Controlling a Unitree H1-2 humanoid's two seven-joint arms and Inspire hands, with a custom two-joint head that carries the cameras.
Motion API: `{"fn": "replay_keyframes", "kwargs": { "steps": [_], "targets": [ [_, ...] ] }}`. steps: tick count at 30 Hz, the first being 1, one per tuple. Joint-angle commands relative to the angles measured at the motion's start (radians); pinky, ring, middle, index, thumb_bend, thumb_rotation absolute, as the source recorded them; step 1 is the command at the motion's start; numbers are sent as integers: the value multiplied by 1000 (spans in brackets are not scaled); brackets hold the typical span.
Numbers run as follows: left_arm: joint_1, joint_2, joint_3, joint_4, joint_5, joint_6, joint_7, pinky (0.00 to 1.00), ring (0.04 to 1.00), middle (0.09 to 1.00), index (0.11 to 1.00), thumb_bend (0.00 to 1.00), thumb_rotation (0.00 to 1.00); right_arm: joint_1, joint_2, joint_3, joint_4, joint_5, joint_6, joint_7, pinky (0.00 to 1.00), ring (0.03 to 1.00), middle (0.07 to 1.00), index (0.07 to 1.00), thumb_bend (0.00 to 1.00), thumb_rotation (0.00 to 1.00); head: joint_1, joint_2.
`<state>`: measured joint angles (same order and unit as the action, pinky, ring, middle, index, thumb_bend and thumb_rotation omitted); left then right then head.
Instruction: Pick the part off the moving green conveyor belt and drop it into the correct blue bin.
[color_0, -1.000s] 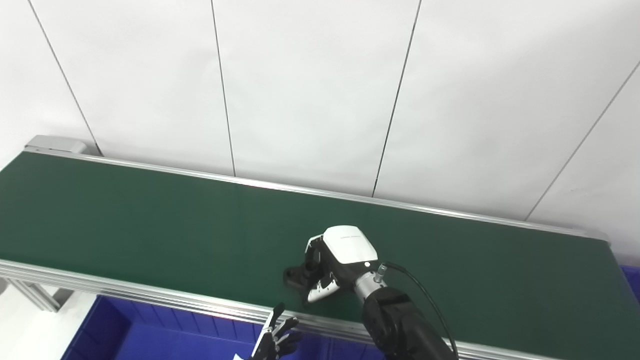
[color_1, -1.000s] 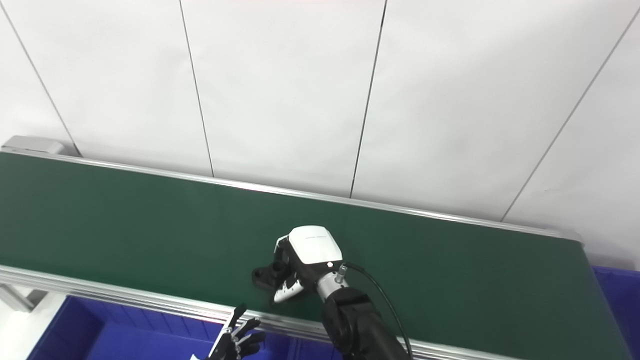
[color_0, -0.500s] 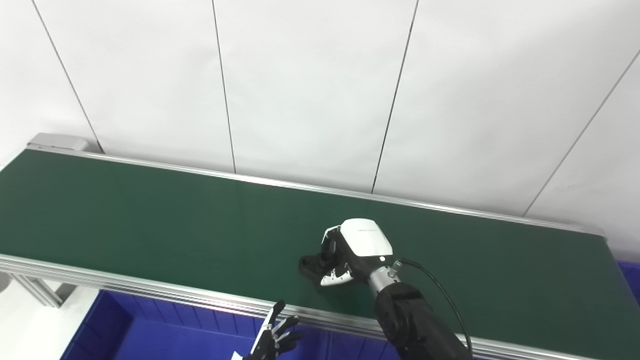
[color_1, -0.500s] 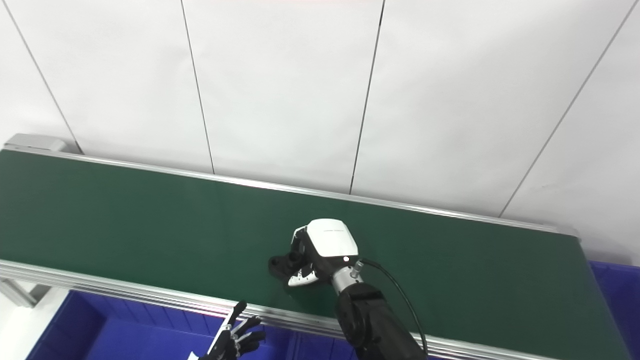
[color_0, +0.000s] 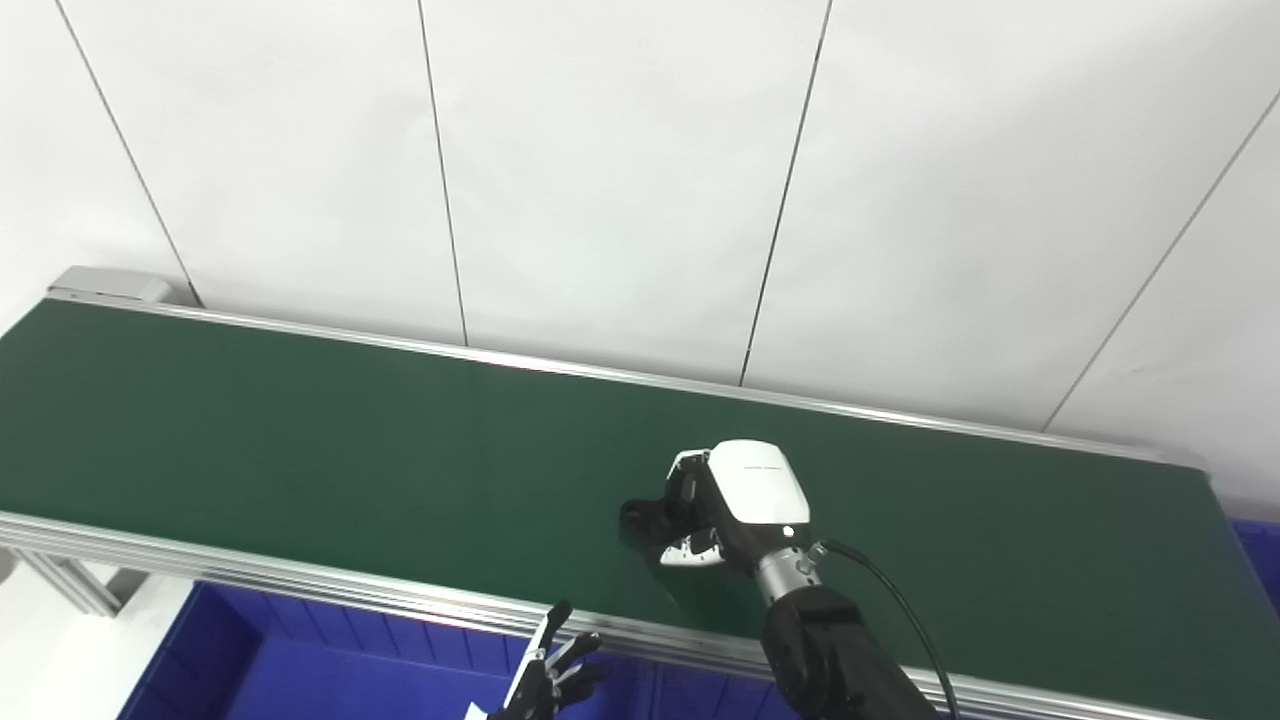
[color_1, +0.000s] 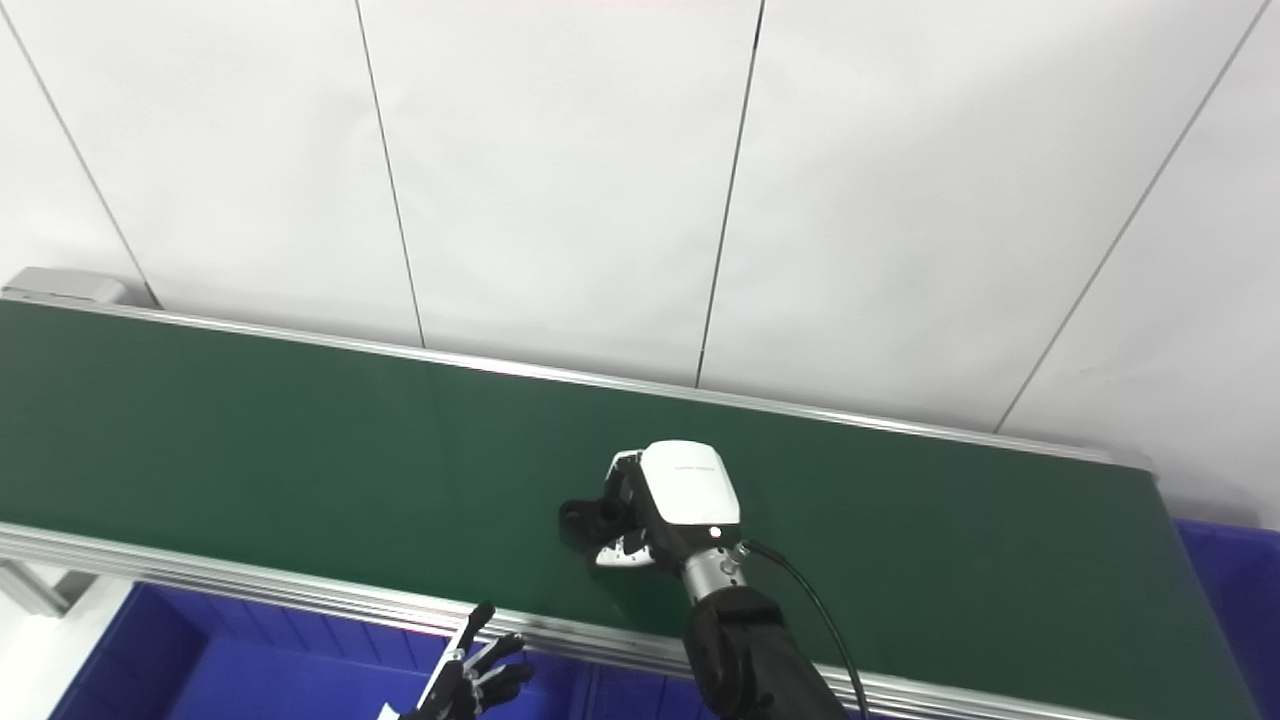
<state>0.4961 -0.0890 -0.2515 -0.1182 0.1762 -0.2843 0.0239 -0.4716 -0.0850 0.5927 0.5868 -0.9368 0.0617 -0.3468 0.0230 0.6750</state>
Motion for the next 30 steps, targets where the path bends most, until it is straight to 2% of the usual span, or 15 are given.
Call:
{"fn": "replay_keyframes", "kwargs": {
  "steps": [1, 5, 13, 24, 30],
  "targets": [
    [-3, -3, -9, -30, -12, -13, -6, 822, 808, 880, 991, 714, 721, -1, -6, 20, 10, -26, -64, -80, 109, 158, 241, 485, 508, 136, 0, -1],
    [-2, 1, -7, -31, -7, -9, -6, 826, 810, 884, 996, 723, 736, -7, -28, 39, 28, -36, -131, -197, 104, 157, 236, 486, 506, 138, -2, -2],
    [2, 7, -6, -40, -10, 1, -9, 838, 815, 888, 999, 726, 739, -29, -34, 53, 76, -56, -217, -406, 120, 162, 235, 487, 506, 134, -10, -3],
    [-1, 12, -3, -36, -15, 4, -8, 842, 815, 883, 996, 722, 733, -53, -28, 34, 60, -64, -262, -524, 148, 182, 267, 486, 505, 137, -15, -5],
    [-7, 16, -1, -27, -15, -2, -8, 845, 817, 886, 998, 716, 743, -53, -36, 12, 12, -67, -264, -547, 167, 194, 276, 486, 501, 135, -23, -8]
  ]
}}
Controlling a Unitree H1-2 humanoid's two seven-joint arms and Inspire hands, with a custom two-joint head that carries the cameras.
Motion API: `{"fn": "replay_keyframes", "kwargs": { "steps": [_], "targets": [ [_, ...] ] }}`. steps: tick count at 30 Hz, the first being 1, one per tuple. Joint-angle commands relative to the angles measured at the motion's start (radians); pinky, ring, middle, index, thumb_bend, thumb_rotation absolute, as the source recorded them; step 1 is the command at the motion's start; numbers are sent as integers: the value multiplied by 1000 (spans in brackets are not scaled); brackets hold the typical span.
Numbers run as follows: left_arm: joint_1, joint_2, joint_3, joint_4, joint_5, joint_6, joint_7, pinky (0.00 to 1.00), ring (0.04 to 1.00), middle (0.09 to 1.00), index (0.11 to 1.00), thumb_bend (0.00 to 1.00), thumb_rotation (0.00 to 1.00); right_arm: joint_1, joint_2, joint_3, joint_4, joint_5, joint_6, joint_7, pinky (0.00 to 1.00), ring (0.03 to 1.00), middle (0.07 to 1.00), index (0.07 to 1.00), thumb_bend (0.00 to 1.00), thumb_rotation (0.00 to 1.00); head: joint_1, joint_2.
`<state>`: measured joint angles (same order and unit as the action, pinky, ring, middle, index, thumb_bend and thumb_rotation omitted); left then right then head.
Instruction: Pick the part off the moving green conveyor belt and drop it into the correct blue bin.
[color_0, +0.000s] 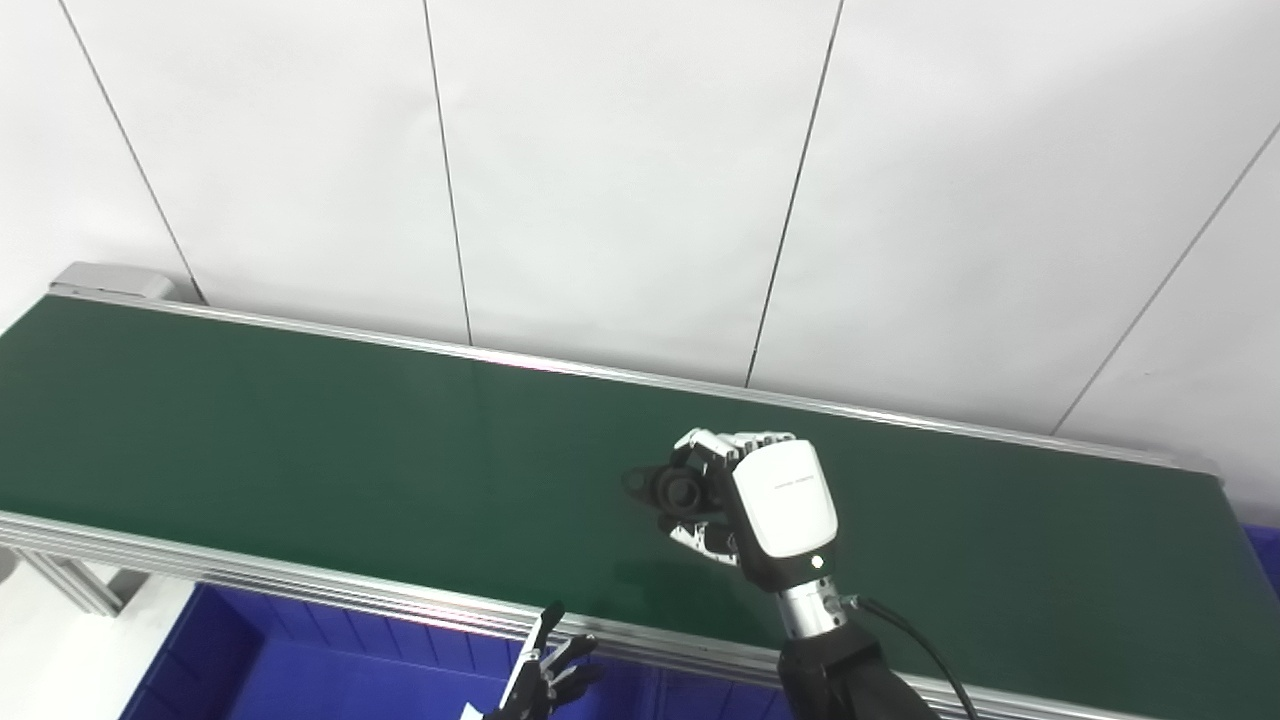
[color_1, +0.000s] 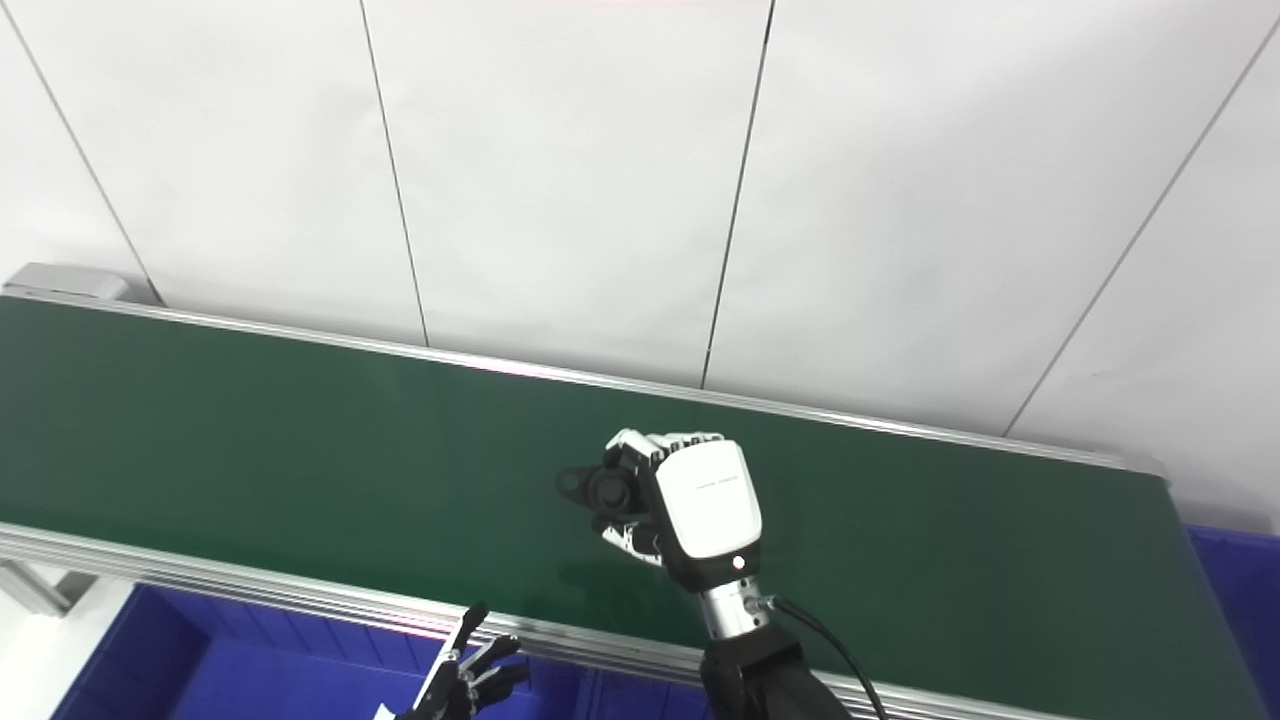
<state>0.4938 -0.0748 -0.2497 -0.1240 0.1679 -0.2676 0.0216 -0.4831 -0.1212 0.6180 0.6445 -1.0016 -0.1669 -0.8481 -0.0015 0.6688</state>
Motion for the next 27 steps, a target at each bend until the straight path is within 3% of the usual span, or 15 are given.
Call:
{"fn": "replay_keyframes", "kwargs": {
  "steps": [1, 12, 19, 27],
  "targets": [
    [-7, 2, -1, -19, -7, -18, -5, 844, 816, 886, 998, 716, 743, -39, -4, -17, -59, -5, -38, -52, 166, 192, 274, 486, 501, 134, -8, -3],
    [-37, 27, 25, -6, -35, -26, -8, 836, 820, 888, 1000, 698, 781, 54, -119, -24, -302, -76, -46, -50, 170, 194, 268, 482, 504, 135, -85, 20],
    [-56, 54, 48, -23, -87, 6, -32, 904, 851, 909, 1000, 674, 814, 166, -237, -53, -568, -78, -66, 94, 192, 217, 296, 483, 511, 123, -175, 54],
    [-62, 93, 79, -66, -150, 47, -68, 997, 903, 948, 1000, 603, 851, 268, -337, -94, -723, -92, -127, 200, 224, 245, 308, 481, 512, 134, -298, 109]
  ]
}}
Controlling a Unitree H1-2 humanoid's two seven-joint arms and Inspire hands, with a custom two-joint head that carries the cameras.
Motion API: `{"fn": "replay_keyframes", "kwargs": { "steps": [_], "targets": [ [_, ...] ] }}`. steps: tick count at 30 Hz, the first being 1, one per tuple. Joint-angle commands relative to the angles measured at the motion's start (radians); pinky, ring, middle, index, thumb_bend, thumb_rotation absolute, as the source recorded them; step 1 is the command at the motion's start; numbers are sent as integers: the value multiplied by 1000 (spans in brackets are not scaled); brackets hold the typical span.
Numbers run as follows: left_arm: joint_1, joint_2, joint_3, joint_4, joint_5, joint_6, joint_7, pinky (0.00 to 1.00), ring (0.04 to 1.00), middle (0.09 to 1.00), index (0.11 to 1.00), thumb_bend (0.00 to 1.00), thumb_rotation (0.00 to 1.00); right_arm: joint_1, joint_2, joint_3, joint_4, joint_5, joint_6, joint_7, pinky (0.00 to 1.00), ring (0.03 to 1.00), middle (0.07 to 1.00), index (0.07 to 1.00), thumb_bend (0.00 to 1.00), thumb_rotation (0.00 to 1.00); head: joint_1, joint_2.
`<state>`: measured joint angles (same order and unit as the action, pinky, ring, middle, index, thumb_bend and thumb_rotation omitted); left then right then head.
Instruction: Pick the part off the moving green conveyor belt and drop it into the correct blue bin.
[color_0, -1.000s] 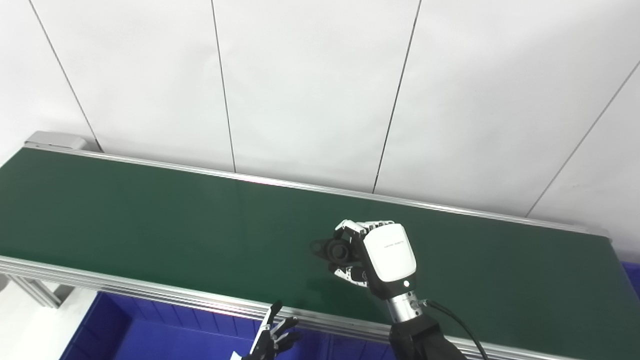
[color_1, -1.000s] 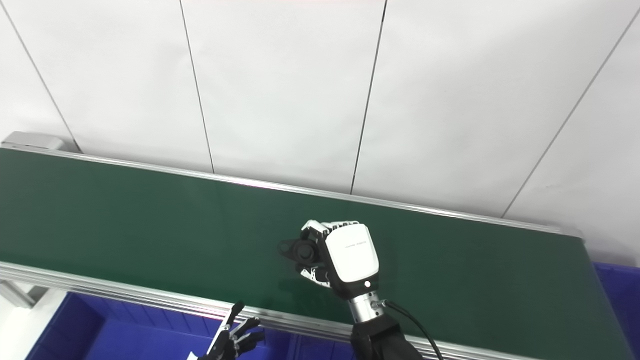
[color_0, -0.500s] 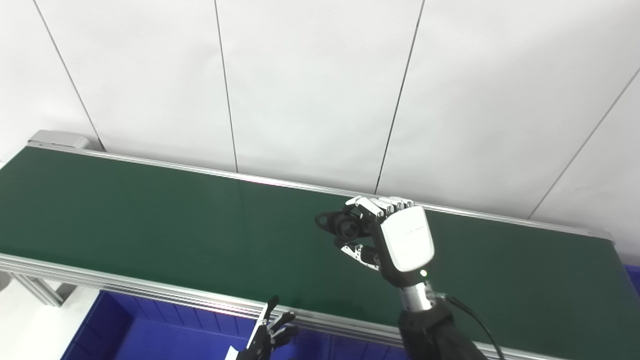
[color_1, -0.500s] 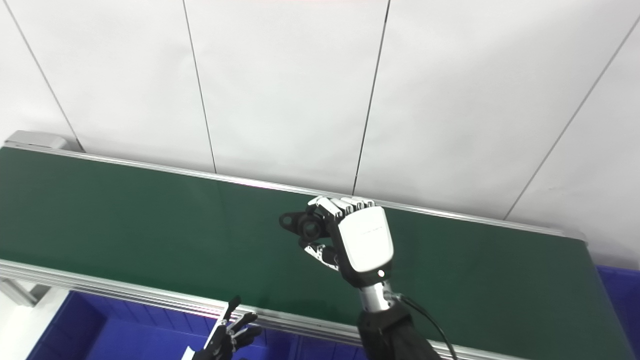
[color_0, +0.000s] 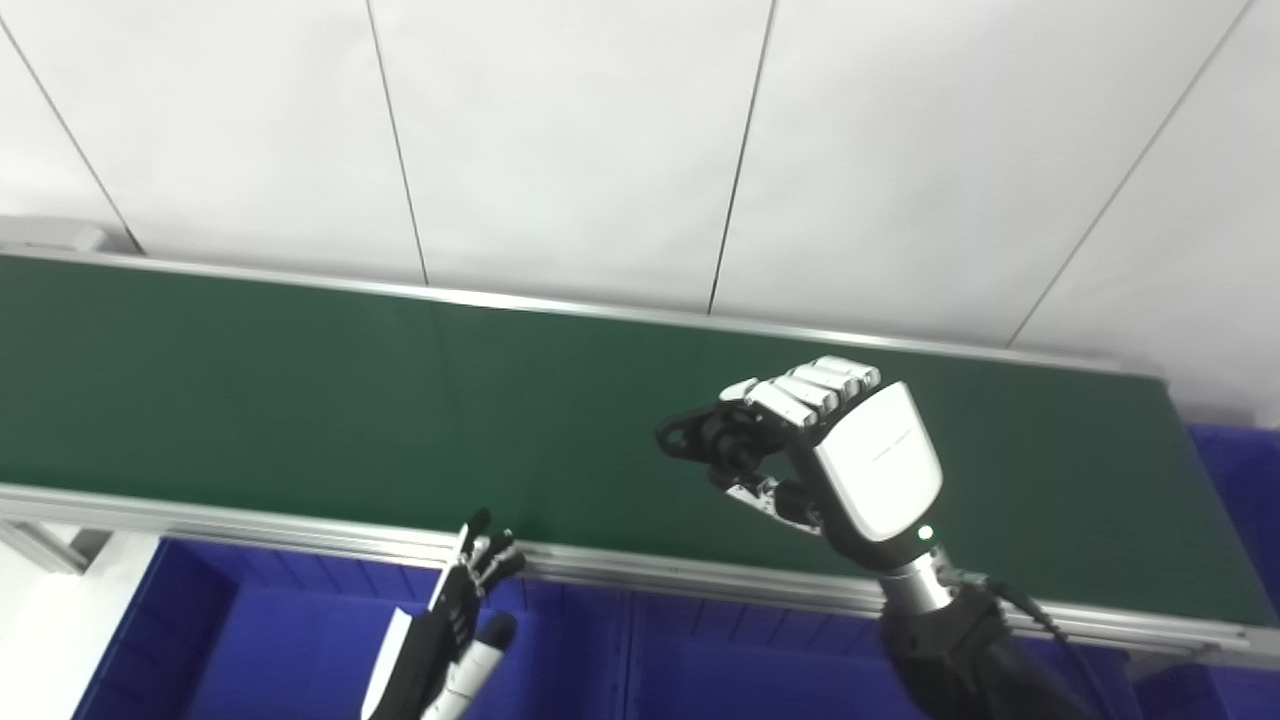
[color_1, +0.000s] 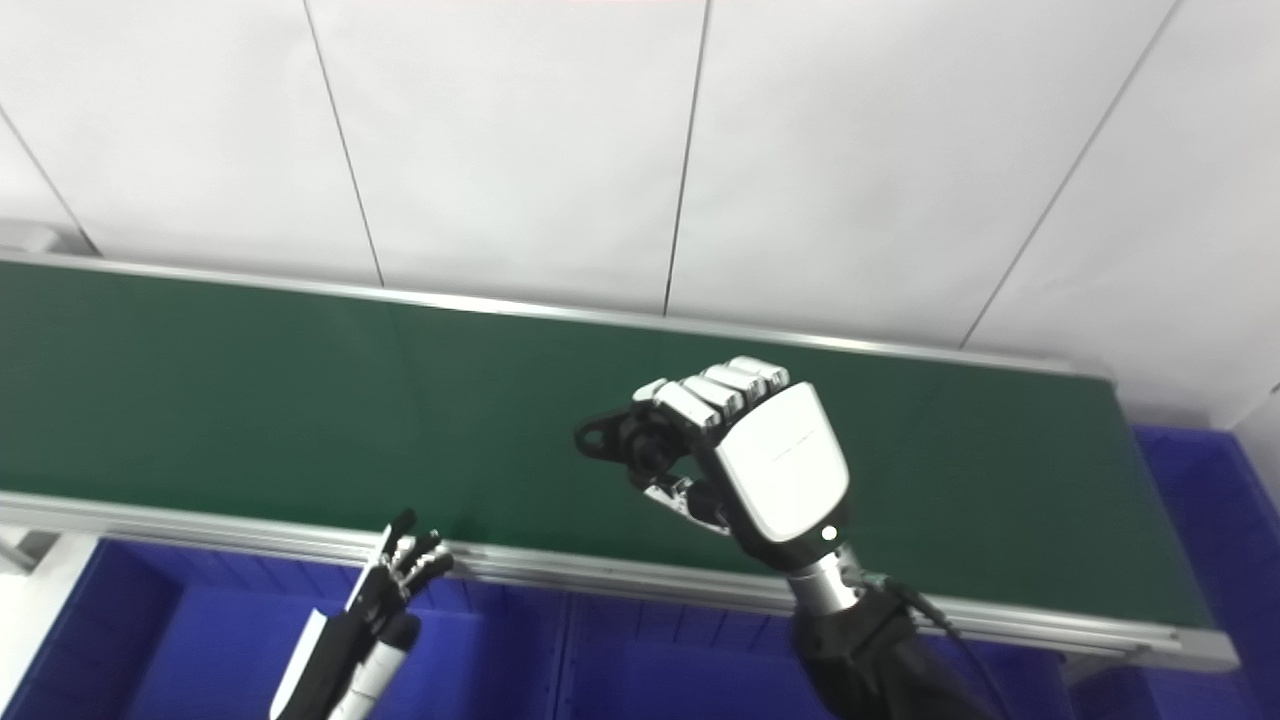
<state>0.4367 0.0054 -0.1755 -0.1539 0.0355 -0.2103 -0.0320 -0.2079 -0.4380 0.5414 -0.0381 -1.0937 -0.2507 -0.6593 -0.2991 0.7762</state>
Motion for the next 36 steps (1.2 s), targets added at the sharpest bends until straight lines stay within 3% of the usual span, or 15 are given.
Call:
{"fn": "replay_keyframes", "kwargs": {
  "steps": [1, 10, 19, 27, 31, 36],
  "targets": [
    [-7, 18, 10, -43, -25, -3, -19, 999, 910, 954, 1000, 599, 856, 8, -35, -23, -54, -6, -53, 20, 226, 247, 311, 481, 512, 135, -20, 12],
    [-26, 54, 50, -98, -72, 63, -46, 1000, 913, 965, 1000, 555, 847, 130, -87, -62, -154, -17, -150, 53, 157, 190, 273, 481, 514, 132, -83, 73],
    [-40, 78, 76, -116, -93, 111, -70, 1000, 907, 960, 1000, 559, 843, 296, -83, -86, -231, -63, -186, 63, 160, 184, 259, 482, 509, 134, -105, 70],
    [-45, 90, 85, -134, -99, 130, -82, 1000, 898, 954, 1000, 552, 841, 392, -70, -93, -233, -70, -180, 84, 189, 216, 278, 483, 512, 136, -108, 93],
    [-43, 92, 91, -147, -95, 147, -86, 1000, 903, 954, 1000, 571, 840, 451, -44, -117, -195, -42, -133, 134, 244, 256, 318, 484, 507, 142, -104, 101],
    [-40, 87, 95, -161, -101, 168, -88, 1000, 908, 954, 1000, 592, 831, 457, -4, -165, -142, -25, -94, 186, 229, 251, 320, 484, 506, 139, -104, 107]
  ]
}}
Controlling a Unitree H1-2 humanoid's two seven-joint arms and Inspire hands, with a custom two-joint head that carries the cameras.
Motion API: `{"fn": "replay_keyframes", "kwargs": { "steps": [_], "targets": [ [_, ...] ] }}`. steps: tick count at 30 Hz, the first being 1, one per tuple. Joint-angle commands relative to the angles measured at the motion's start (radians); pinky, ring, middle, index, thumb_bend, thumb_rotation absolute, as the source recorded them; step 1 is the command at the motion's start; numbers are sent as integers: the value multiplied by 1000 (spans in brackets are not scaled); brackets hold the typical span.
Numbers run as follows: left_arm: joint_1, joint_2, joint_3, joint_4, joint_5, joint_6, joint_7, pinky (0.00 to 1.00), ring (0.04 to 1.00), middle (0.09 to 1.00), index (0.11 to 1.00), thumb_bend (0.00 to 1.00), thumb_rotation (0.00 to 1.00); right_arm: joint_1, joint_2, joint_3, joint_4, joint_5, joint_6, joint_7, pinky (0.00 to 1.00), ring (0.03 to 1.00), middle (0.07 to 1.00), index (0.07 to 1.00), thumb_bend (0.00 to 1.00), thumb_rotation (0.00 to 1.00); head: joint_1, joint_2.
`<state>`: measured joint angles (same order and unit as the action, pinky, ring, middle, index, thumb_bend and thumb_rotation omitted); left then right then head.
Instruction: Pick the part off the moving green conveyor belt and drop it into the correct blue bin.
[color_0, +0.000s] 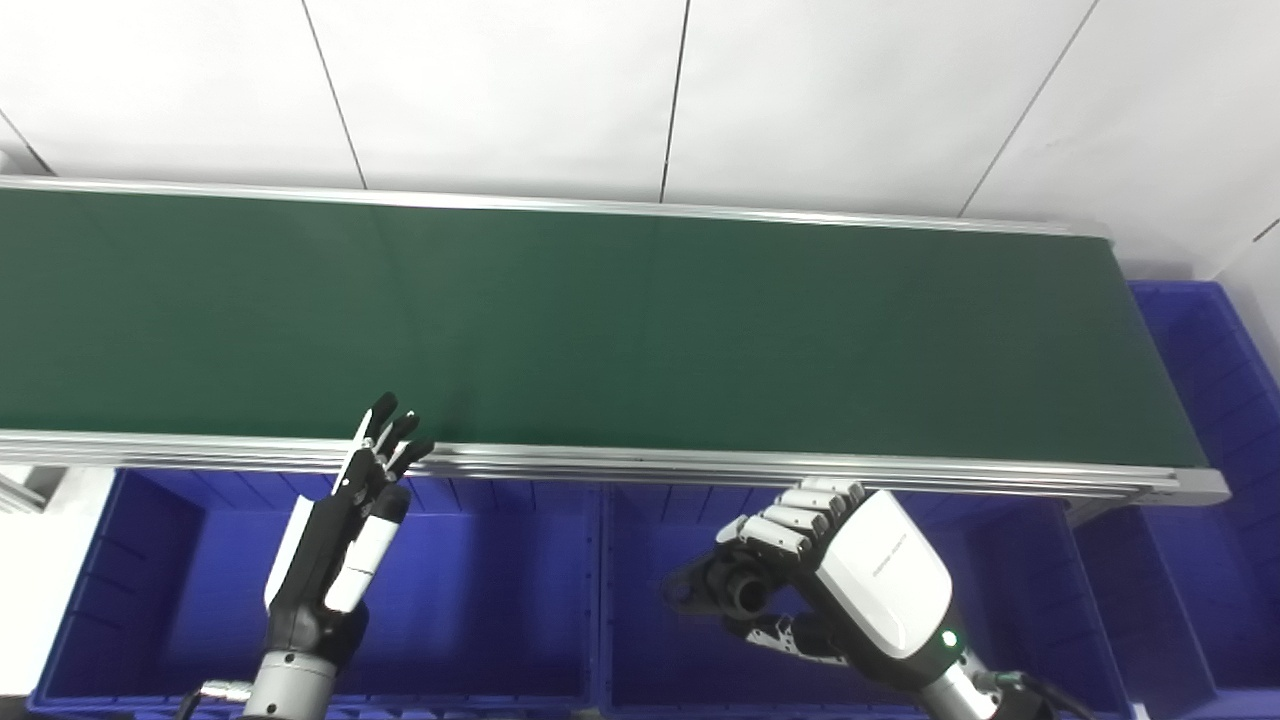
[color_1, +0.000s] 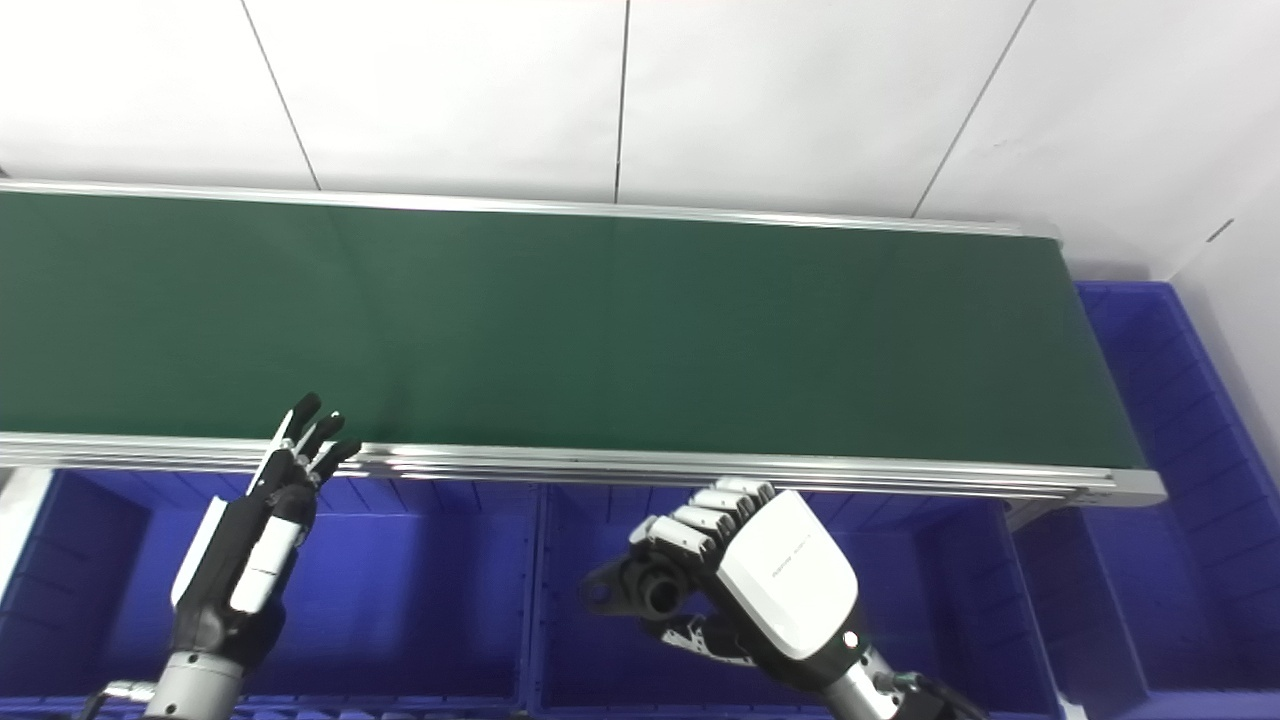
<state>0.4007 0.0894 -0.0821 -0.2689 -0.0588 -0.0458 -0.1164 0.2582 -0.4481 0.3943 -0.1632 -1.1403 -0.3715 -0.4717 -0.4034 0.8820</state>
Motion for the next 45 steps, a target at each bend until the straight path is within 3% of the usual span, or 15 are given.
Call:
{"fn": "replay_keyframes", "kwargs": {
  "steps": [1, 6, 13, 14, 15, 18, 19, 21, 23, 24, 27, 32, 40, 42, 45],
  "targets": [
    [-3, 2, 1, -52, -7, 11, -4, 1000, 909, 954, 1000, 591, 832, -8, 14, -29, -9, 26, 34, 9, 225, 247, 317, 484, 506, 139, 1, 9],
    [-5, -7, 2, -74, -6, 36, 1, 1000, 904, 952, 1000, 589, 821, -1, 49, -69, 7, 73, 80, 101, 131, 167, 246, 484, 511, 129, 2, 30],
    [-10, -15, -1, -92, 10, 67, 10, 1000, 907, 950, 1000, 593, 837, 2, 64, -94, 0, 75, 148, 225, 149, 188, 268, 486, 506, 135, -1, 60],
    [-10, -16, -2, -95, 13, 72, 11, 1000, 907, 949, 1000, 595, 837, 4, 66, -95, -9, 72, 180, 284, 151, 192, 273, 486, 505, 137, 1, 62],
    [-11, -17, -3, -98, 15, 76, 12, 1000, 906, 949, 1000, 602, 843, 5, 67, -96, -16, 72, 203, 327, 195, 252, 348, 488, 506, 149, 1, 62],
    [-10, -21, -4, -105, 25, 83, 16, 1000, 906, 948, 1000, 613, 847, 9, 69, -97, -43, 85, 270, 460, 208, 277, 382, 491, 510, 164, 7, 64],
    [-9, -23, -4, -107, 28, 85, 16, 1000, 906, 946, 1000, 621, 847, 10, 70, -97, -51, 84, 286, 493, 211, 281, 393, 550, 620, 315, 7, 65],
    [-8, -25, -3, -112, 30, 90, 14, 1000, 910, 946, 1000, 627, 851, 10, 68, -94, -61, 71, 310, 545, 216, 292, 417, 621, 756, 466, 7, 64],
    [-8, -28, -2, -117, 29, 95, 12, 1000, 913, 947, 1000, 620, 852, 9, 67, -90, -73, 62, 342, 610, 245, 339, 489, 689, 869, 552, 8, 65],
    [-7, -30, 0, -120, 26, 98, 12, 1000, 913, 947, 1000, 619, 852, 9, 69, -90, -82, 57, 361, 649, 247, 342, 494, 693, 875, 556, 7, 66],
    [-7, -32, 2, -124, 20, 104, 10, 1000, 906, 946, 1000, 601, 842, 7, 72, -92, -102, 59, 394, 728, 343, 486, 646, 751, 982, 566, 7, 66],
    [-6, -28, 3, -118, 23, 99, 6, 1000, 902, 945, 1000, 616, 846, 5, 75, -91, -114, 57, 403, 759, 433, 633, 782, 800, 1000, 608, 10, 61],
    [-2, -31, 1, -95, 23, 71, 5, 1000, 900, 944, 1000, 611, 840, 9, 80, -100, -102, 79, 387, 735, 463, 667, 794, 815, 1000, 635, 27, 38],
    [-2, -34, -3, -76, 28, 47, 6, 1000, 900, 945, 1000, 604, 838, 14, 82, -115, -80, 151, 343, 684, 464, 655, 778, 800, 987, 666, 44, 23],
    [7, -40, -11, -54, 30, 2, 4, 1000, 901, 950, 1000, 592, 830, 46, 103, -154, -107, 362, 296, 648, 521, 685, 785, 801, 878, 748, 86, -5]
  ]
}}
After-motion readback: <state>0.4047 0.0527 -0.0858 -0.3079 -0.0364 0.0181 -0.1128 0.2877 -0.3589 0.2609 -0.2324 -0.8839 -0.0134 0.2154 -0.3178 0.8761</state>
